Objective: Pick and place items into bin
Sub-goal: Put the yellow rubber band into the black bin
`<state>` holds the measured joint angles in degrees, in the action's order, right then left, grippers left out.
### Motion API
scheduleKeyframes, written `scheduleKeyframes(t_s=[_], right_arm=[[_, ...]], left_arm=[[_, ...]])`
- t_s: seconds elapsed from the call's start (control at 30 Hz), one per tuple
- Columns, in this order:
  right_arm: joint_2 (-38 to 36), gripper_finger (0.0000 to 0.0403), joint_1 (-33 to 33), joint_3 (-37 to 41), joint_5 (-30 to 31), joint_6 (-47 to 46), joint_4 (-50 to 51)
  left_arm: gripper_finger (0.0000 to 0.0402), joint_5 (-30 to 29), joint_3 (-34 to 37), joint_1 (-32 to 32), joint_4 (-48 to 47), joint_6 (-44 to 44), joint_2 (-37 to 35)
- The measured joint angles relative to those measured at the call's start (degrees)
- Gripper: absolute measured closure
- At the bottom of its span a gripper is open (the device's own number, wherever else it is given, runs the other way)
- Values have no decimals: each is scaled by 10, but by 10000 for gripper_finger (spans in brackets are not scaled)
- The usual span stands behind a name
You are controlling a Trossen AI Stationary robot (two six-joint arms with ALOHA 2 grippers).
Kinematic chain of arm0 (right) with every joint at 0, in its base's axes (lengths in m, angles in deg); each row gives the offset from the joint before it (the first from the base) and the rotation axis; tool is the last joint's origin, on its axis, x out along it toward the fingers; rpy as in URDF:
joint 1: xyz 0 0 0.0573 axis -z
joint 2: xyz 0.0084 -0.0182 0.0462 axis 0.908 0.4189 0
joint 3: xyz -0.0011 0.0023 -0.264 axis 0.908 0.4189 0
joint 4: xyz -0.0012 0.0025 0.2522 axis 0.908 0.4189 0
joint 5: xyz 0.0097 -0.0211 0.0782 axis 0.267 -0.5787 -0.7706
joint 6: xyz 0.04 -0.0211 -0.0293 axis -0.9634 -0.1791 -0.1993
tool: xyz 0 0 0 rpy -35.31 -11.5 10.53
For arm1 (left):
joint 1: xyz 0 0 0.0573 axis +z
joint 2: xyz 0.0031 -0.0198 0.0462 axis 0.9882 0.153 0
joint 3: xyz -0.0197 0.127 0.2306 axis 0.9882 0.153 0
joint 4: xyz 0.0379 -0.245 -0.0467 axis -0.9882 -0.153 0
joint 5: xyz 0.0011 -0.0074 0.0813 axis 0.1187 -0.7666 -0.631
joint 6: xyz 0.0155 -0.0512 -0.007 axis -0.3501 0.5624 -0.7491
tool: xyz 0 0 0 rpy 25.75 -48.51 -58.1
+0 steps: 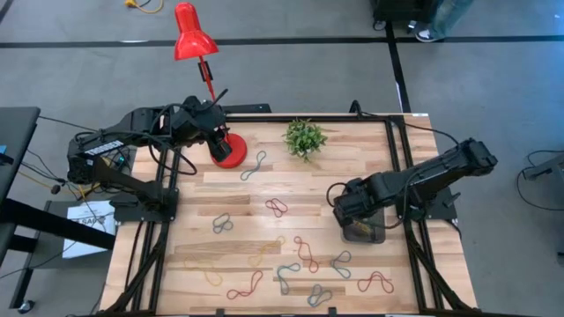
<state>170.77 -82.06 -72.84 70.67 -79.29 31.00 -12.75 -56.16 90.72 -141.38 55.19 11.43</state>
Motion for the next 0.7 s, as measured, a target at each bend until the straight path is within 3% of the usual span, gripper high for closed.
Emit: scheduleKeyframes(t_s=[0.27,0.7], right_arm=[[5,389,29,64,-1,-10,-41],[5,307,69,82,-5,44,-125]], left_arm=[[310,1,0,0,0,-1,0],[310,4,0,0,0,0,0]])
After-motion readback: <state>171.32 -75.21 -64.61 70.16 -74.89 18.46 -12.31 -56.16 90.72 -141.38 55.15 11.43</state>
